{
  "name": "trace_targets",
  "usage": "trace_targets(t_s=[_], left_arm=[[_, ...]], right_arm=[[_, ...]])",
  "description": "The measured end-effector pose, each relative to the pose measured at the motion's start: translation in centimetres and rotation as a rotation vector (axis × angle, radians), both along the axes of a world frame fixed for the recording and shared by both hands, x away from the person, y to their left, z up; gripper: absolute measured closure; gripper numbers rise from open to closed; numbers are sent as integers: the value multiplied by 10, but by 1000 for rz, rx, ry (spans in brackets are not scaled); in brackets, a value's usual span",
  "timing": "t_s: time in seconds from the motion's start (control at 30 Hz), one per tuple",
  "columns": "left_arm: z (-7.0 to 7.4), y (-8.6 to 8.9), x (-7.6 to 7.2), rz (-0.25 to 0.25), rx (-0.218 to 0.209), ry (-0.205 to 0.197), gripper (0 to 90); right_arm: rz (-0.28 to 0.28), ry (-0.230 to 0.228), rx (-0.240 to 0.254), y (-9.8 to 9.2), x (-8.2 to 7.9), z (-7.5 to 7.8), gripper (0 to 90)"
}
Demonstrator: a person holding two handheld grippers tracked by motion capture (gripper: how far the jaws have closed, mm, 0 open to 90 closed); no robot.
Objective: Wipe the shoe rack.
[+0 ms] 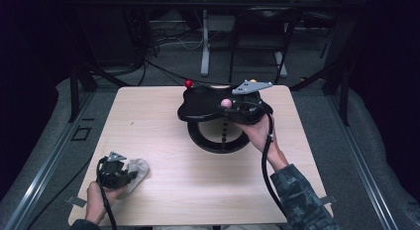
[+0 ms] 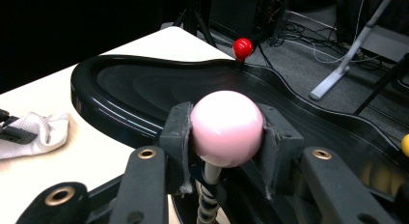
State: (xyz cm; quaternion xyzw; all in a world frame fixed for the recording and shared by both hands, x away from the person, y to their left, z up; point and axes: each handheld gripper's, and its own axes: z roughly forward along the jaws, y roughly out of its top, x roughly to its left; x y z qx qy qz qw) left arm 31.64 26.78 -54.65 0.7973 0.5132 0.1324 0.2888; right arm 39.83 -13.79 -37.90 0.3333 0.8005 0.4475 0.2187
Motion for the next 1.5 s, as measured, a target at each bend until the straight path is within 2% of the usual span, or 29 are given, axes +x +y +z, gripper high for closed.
trace_targets(t_s=[0.2, 0.47, 0.53, 0.83, 1.03, 1.37, 1.5], left_arm=[[13, -19, 5, -42, -32, -39, 769], [33, -47, 5, -125, -64, -105, 759], [40, -55, 5, -146, -57, -119, 761], [70, -86, 8, -200, -100, -188, 761], [82, -109, 8, -249, -115, -218, 761], [95, -136, 12, -296, -141, -254, 762], [104, -147, 12, -314, -149, -281, 761]], right_arm=[[1, -1, -3, 0, 0, 0, 599], [-1, 0, -5, 0, 0, 0, 599], [1, 0, -5, 0, 0, 0, 599], [2, 4, -3, 0, 0, -1, 599], [0, 4, -6, 0, 0, -1, 599], [4, 9, -4, 0, 1, -1, 598], [3, 11, -4, 0, 1, -2, 599]])
